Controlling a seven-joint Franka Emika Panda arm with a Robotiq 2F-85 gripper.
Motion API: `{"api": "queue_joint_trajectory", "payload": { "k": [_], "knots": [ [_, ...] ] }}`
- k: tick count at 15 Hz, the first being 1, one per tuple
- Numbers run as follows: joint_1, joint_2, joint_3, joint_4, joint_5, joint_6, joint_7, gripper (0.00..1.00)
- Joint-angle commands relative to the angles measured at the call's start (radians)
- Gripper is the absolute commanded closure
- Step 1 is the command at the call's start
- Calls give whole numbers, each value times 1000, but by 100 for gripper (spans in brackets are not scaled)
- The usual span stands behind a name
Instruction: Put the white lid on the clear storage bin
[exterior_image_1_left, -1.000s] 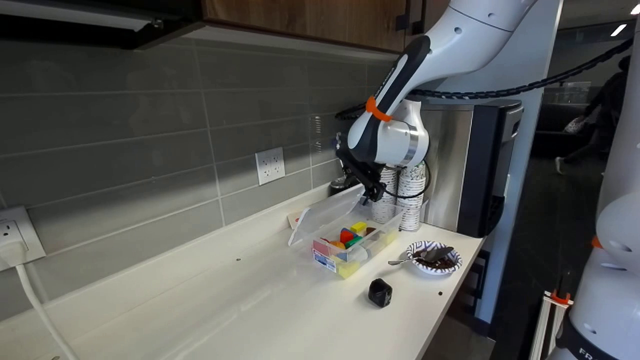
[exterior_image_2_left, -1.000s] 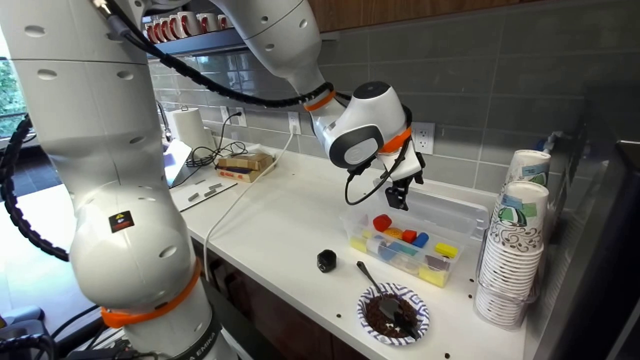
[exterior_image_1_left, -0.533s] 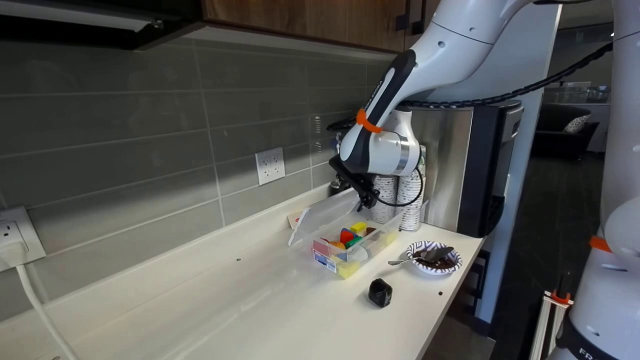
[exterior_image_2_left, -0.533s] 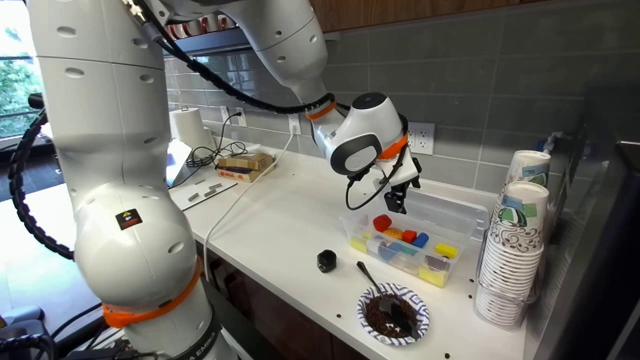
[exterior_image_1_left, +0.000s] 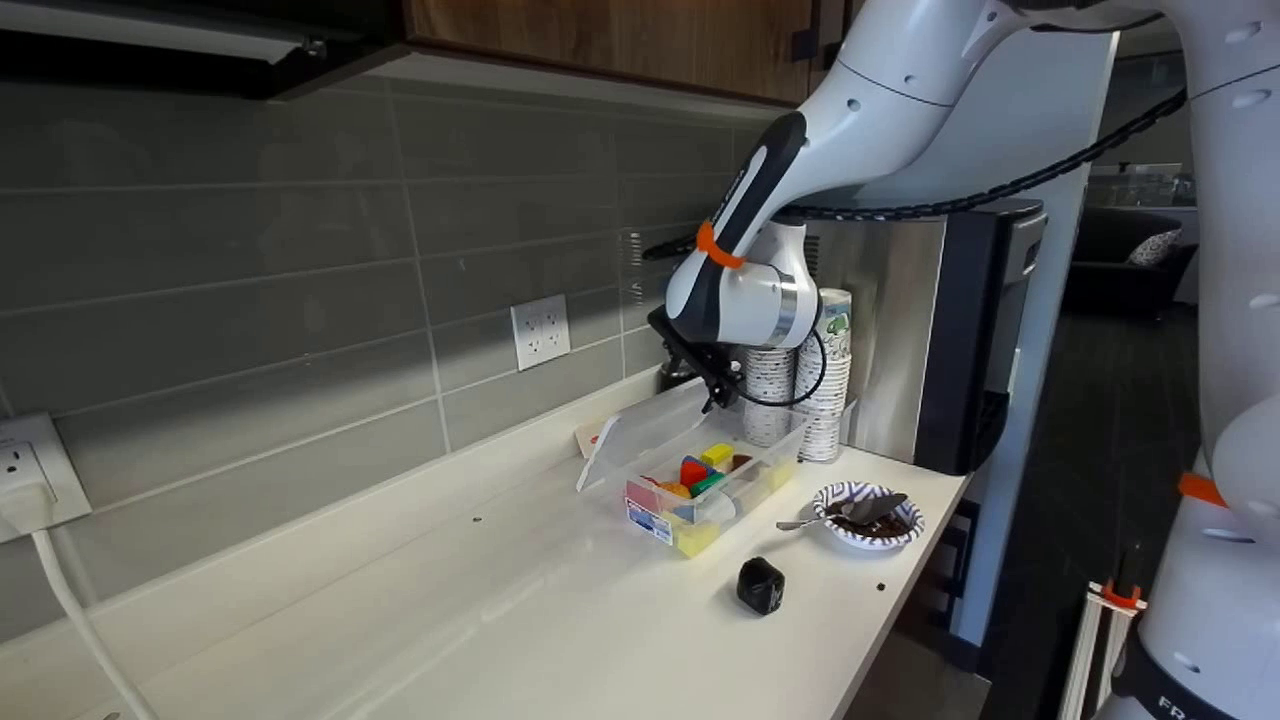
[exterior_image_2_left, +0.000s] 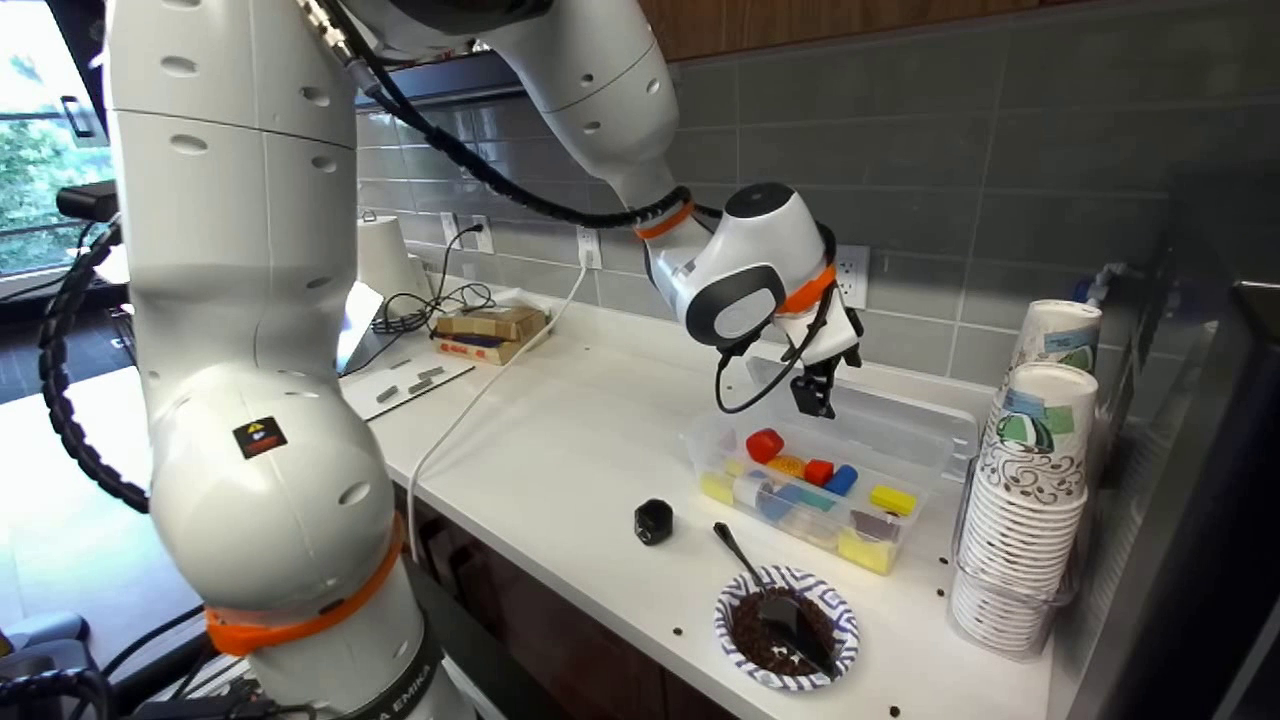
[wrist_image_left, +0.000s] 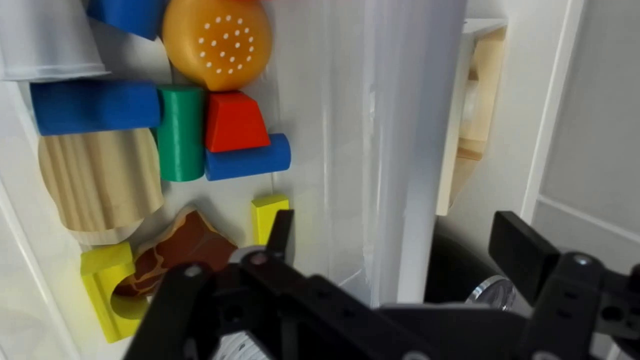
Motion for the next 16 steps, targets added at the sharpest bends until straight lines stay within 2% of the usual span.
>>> {"api": "queue_joint_trajectory", "payload": {
  "k": [1, 2, 3, 4, 5, 12, 14, 16],
  "knots": [
    [16, 61, -26, 62, 14, 11, -5, 0],
    [15, 69, -29, 71, 14, 9, -5, 25],
    [13, 75, -31, 80, 14, 3, -6, 27],
    [11, 78, -30, 87, 16, 0, -6, 34],
    [11, 80, -32, 93, 17, 0, -7, 44],
    [6, 85, -33, 102, 17, 3, -13, 98],
    [-1, 74, -27, 100, 24, -5, -11, 100],
    [-30, 52, -4, 90, 19, -6, -4, 97]
  ]
}}
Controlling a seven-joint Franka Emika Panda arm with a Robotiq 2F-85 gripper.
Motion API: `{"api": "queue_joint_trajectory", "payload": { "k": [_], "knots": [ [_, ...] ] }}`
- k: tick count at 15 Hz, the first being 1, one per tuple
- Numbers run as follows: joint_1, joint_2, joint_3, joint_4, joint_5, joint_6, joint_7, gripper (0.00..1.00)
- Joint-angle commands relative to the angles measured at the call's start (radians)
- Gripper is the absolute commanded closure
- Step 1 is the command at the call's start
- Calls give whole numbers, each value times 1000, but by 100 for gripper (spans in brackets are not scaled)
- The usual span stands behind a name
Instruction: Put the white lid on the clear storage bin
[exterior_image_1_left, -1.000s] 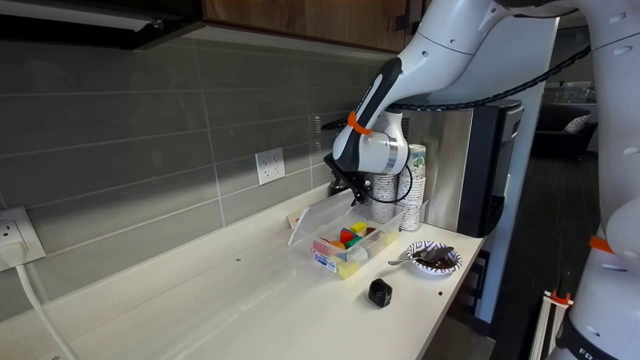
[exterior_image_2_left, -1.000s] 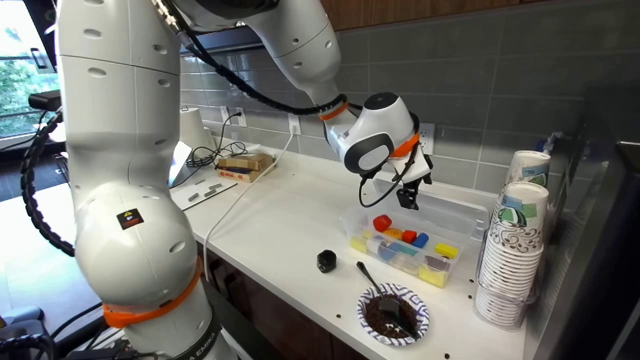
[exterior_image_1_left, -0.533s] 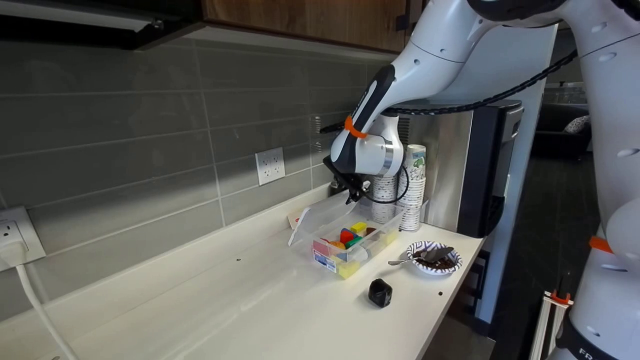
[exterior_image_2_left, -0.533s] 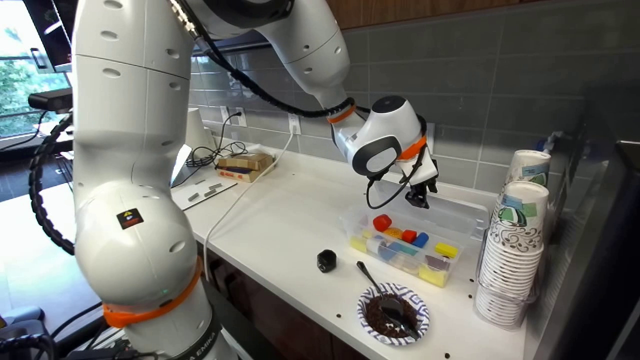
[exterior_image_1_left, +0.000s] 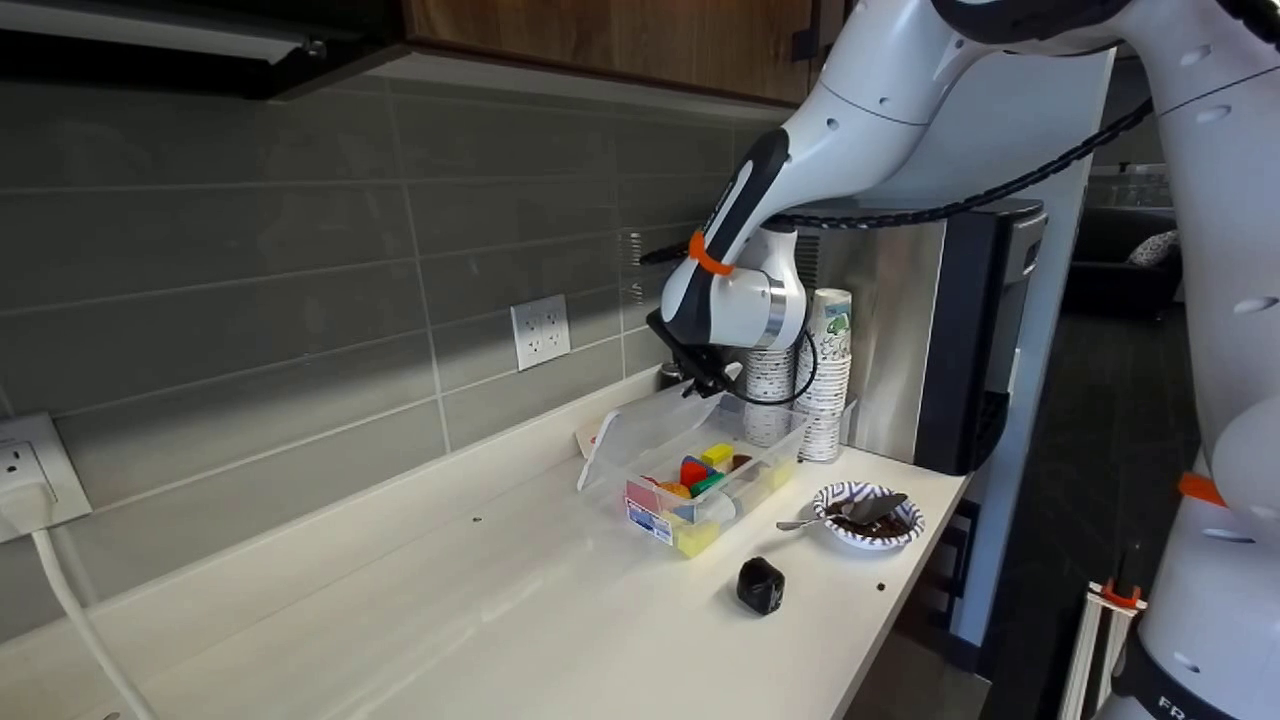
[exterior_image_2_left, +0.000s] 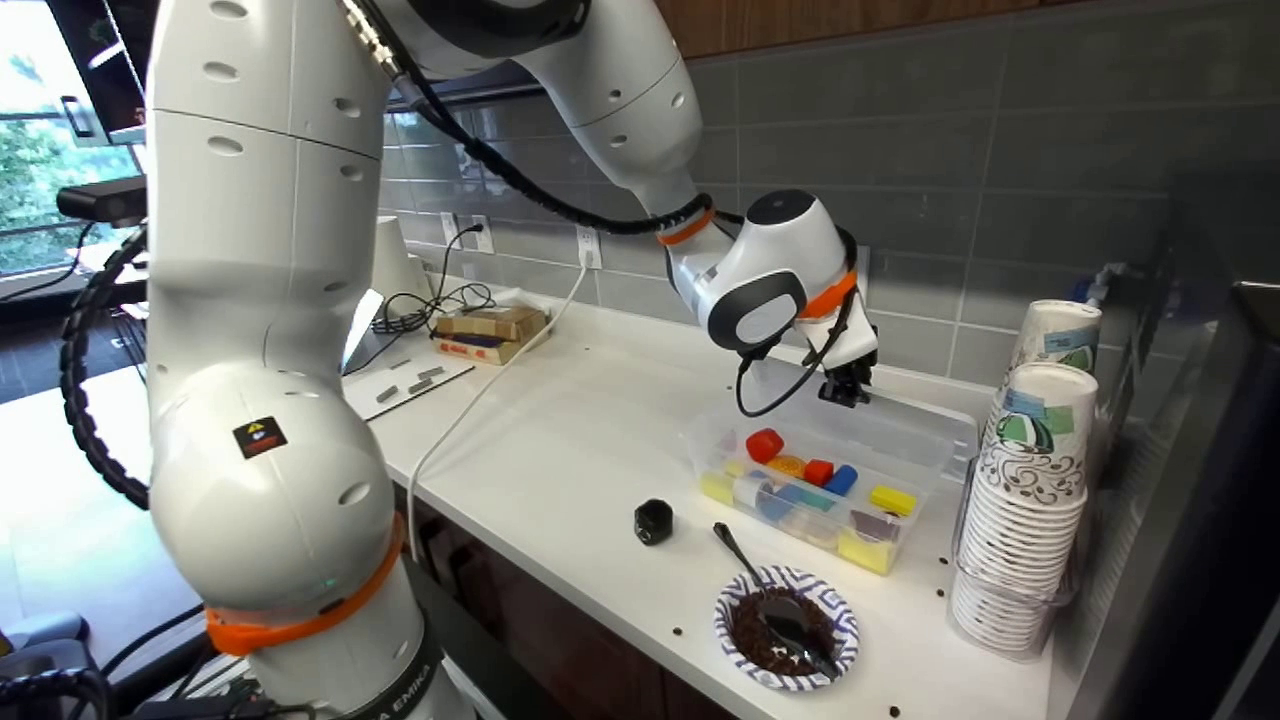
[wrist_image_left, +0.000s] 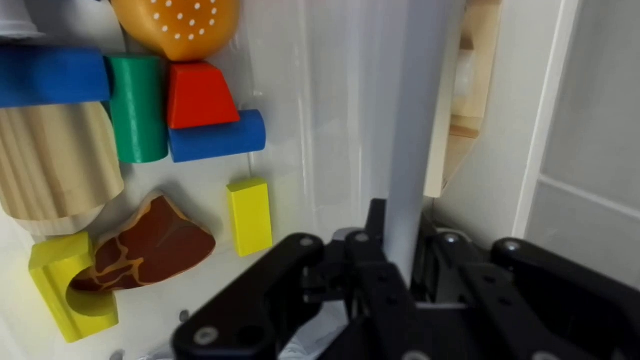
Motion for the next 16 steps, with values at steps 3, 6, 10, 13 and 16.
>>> {"api": "queue_joint_trajectory", "payload": {
  "k": [3, 6, 10, 13, 16],
  "knots": [
    [-69, -66, 55, -19, 34, 8, -11, 97],
    [-131, -114, 116, -43, 65, 15, -24, 97],
    [-220, -180, 220, -74, 123, 13, -52, 97],
    [-275, -238, 311, -111, 200, 16, -93, 97],
    [-308, -299, 393, -151, 307, 22, -161, 97]
  ]
}}
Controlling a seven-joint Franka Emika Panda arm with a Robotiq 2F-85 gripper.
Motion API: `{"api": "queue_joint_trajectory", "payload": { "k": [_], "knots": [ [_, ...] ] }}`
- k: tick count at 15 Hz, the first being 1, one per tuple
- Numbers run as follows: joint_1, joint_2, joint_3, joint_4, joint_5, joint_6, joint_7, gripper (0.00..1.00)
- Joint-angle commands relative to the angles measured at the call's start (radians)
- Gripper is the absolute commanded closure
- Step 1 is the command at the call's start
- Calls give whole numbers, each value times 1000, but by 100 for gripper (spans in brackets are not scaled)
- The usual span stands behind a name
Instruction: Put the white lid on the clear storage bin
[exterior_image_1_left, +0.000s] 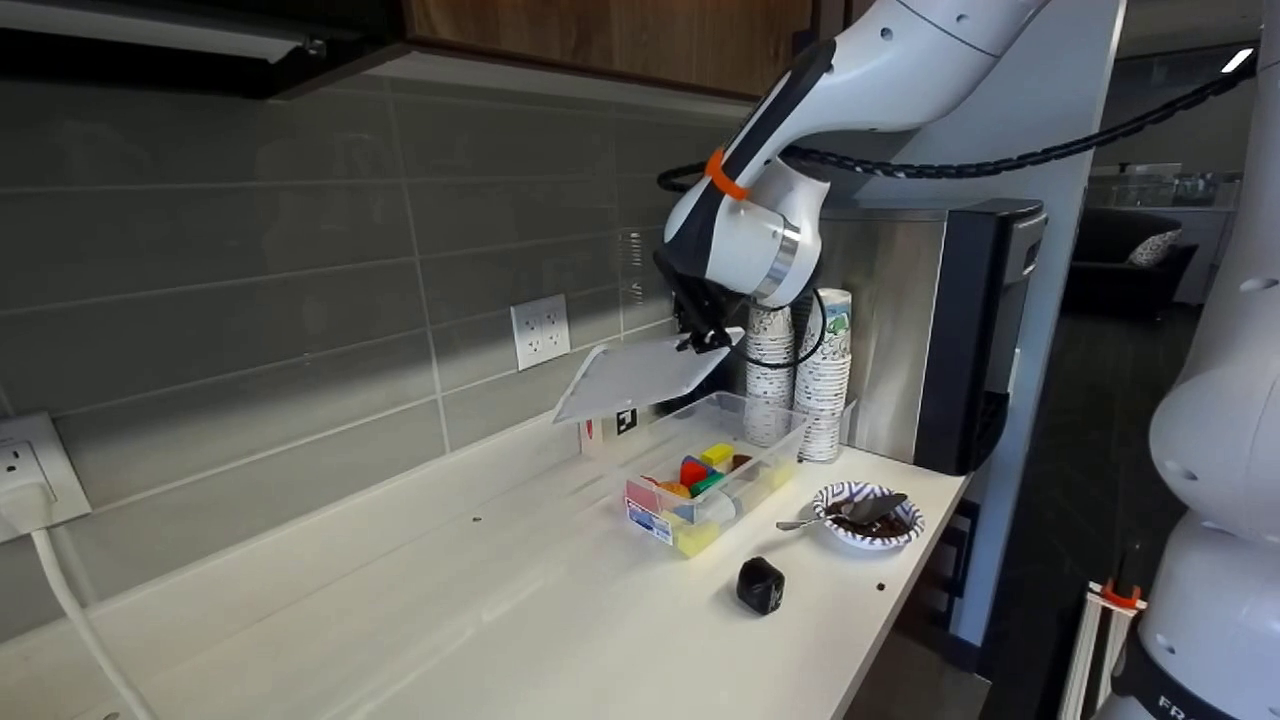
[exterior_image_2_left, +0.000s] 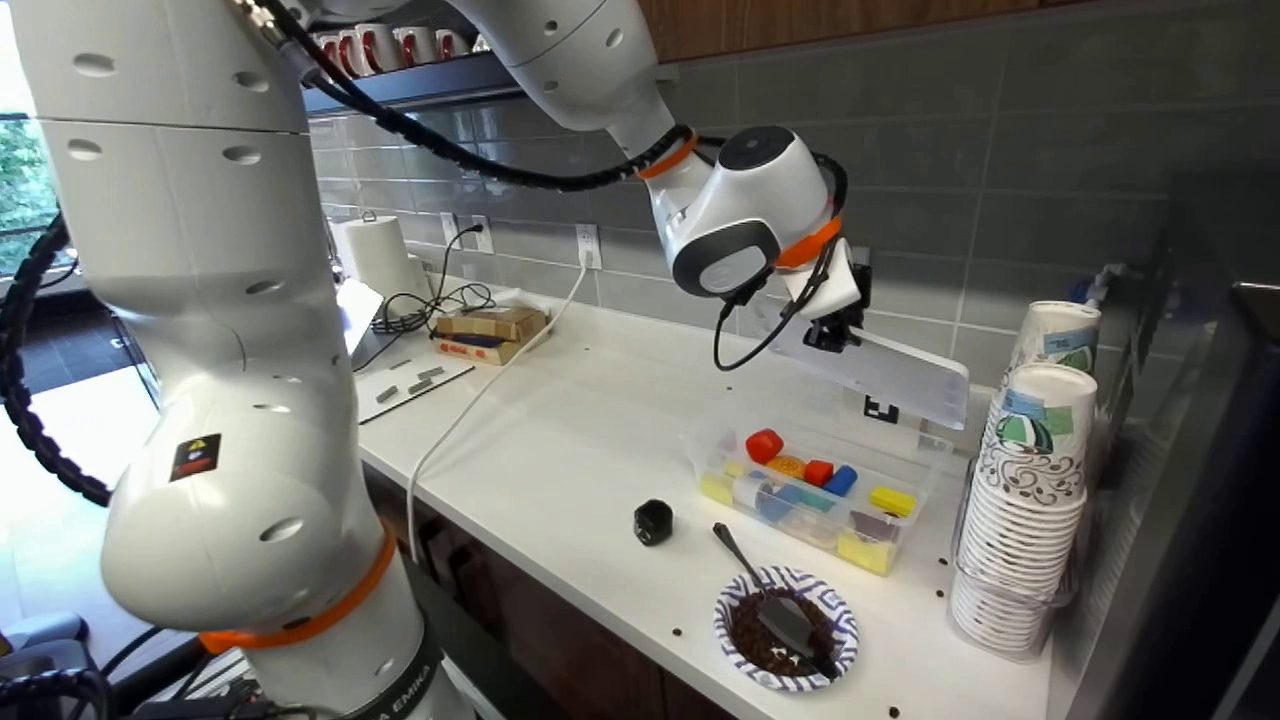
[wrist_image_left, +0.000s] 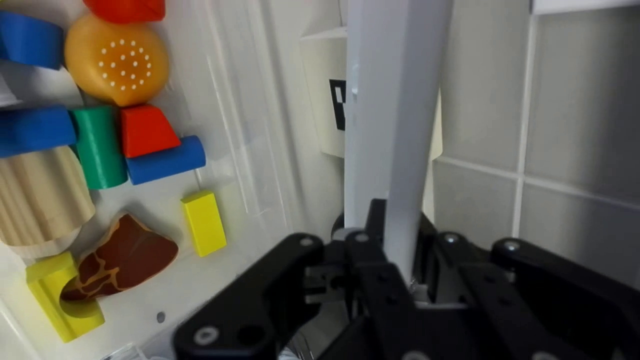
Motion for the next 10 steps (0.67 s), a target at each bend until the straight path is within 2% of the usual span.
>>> {"api": "queue_joint_trajectory", "payload": {
  "k": [1, 3, 7, 8, 10],
  "knots": [
    [-42, -110, 94, -80, 138, 16, -97, 97],
    [-36, -150, 108, -116, 201, 25, -142, 97],
    [-12, -246, 89, -203, 290, 32, -218, 97],
    [112, -275, -44, -236, 258, 35, -191, 97],
    [156, -323, -94, -282, 264, 44, -203, 97]
  ]
}}
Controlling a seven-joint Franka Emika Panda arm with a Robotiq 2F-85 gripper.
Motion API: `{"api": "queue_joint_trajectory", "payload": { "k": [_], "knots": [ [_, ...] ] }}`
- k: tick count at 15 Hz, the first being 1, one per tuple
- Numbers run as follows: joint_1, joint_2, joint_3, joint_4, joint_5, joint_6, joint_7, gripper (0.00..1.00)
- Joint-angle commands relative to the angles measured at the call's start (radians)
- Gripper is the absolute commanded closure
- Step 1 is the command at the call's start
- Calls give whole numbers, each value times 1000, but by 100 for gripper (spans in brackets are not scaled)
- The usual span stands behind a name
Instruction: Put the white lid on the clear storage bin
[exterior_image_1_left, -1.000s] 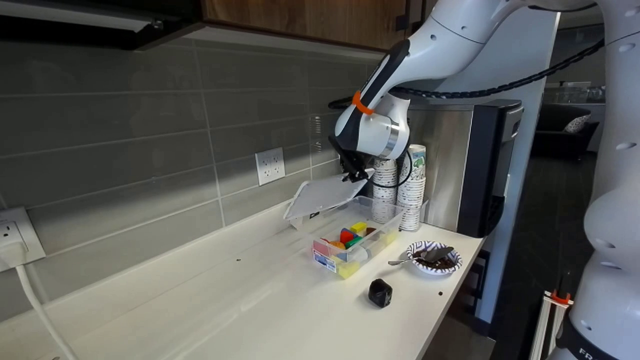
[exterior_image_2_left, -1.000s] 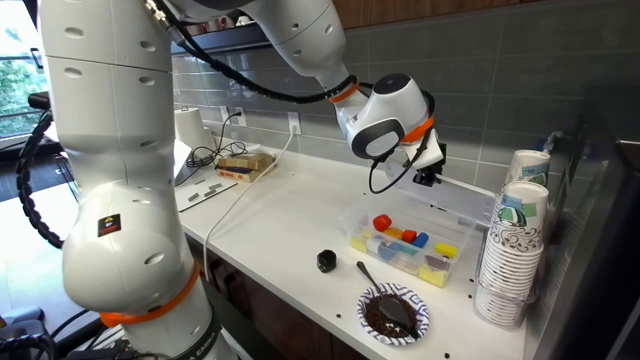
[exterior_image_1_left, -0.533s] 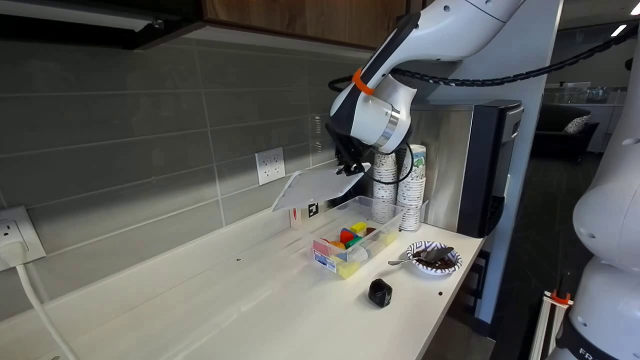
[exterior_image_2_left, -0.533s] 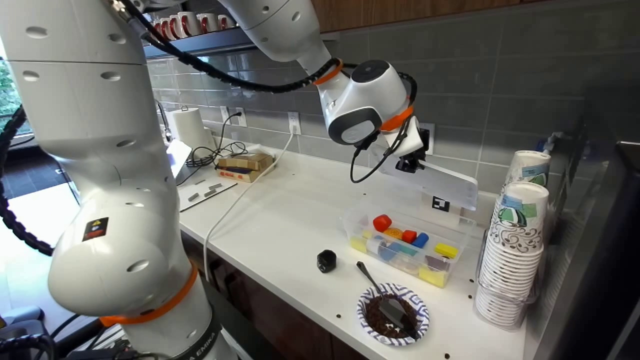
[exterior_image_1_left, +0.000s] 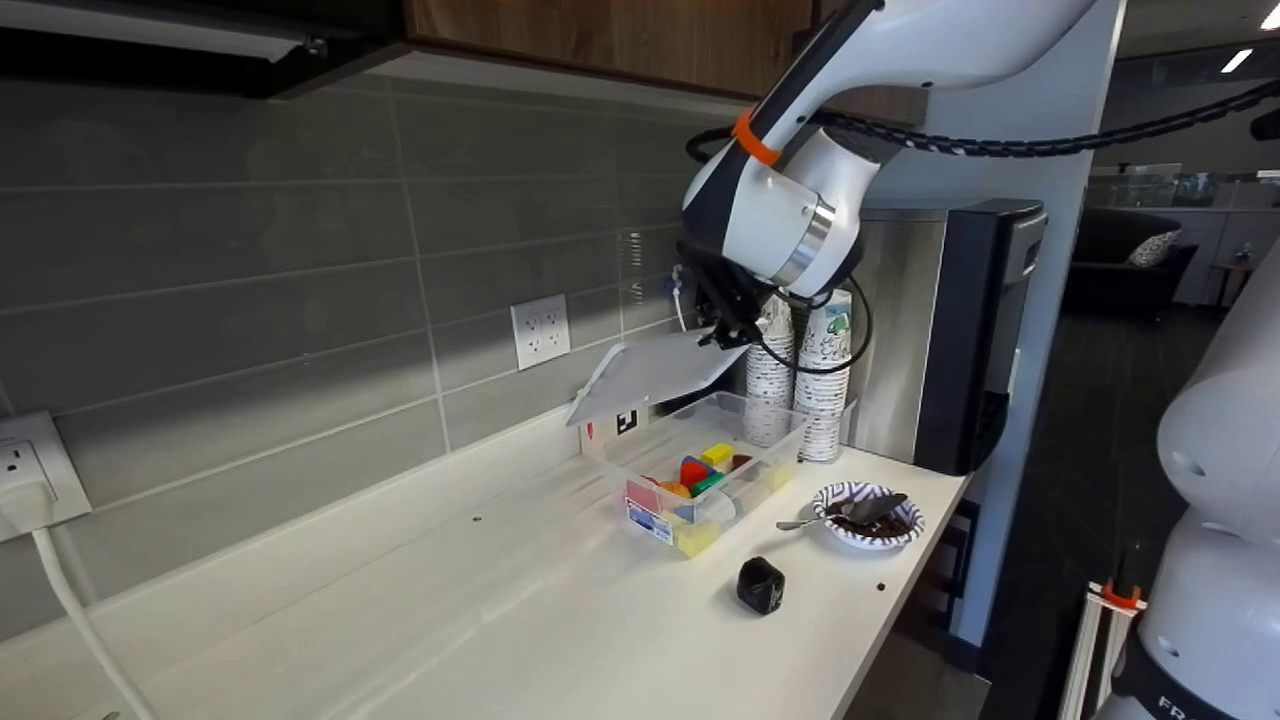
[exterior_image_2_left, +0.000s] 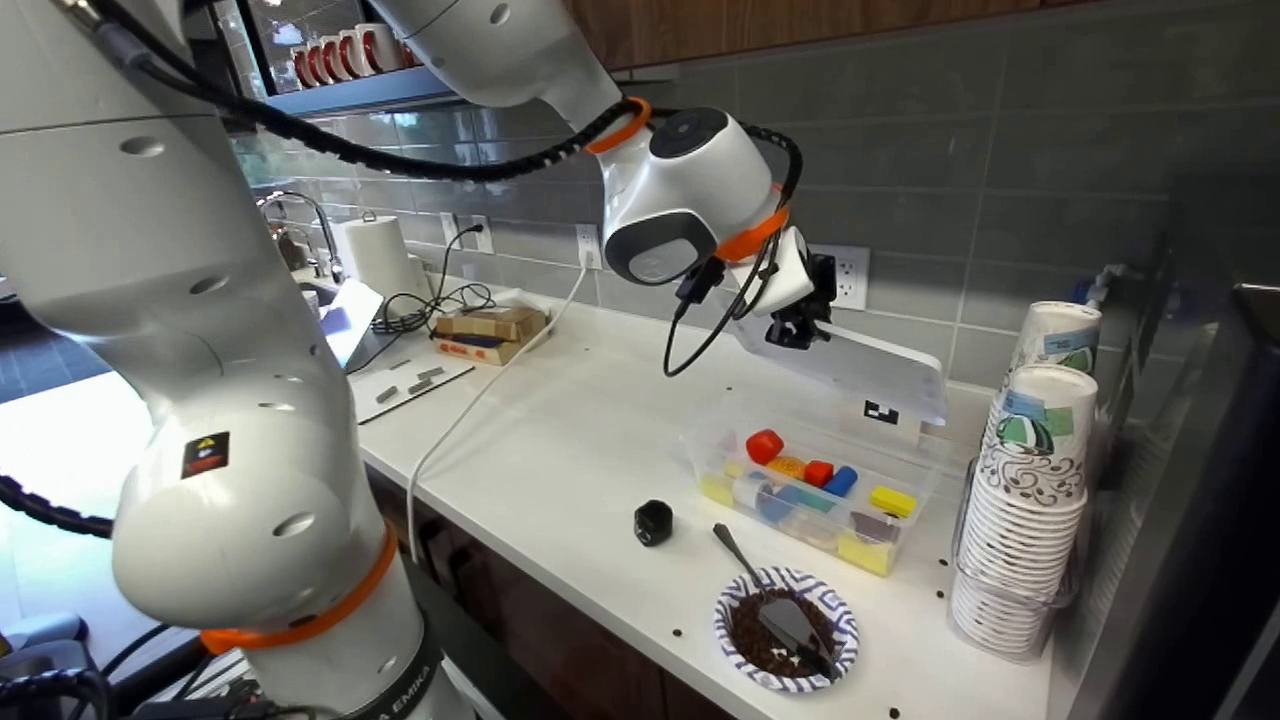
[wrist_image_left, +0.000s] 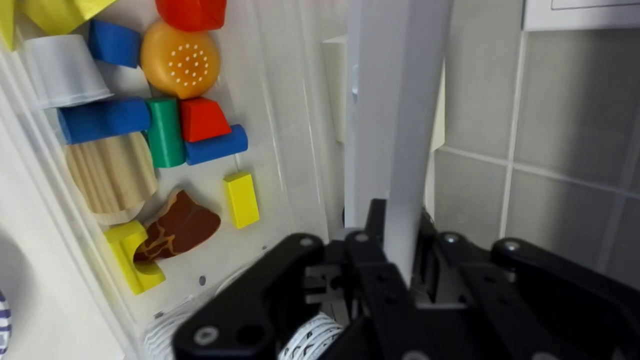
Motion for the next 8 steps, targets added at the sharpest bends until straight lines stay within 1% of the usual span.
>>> {"api": "queue_joint_trajectory", "payload": {
  "k": [1, 4, 5, 7, 8],
  "knots": [
    [127, -138, -129, -118, 22, 26, -21, 97],
    [184, -214, -170, -194, 24, 72, -24, 97],
    [216, -233, -191, -215, 46, 89, -46, 97],
    [285, -278, -235, -268, 42, 126, -40, 97],
    [306, -224, -248, -199, 114, 136, -118, 97]
  ]
}}
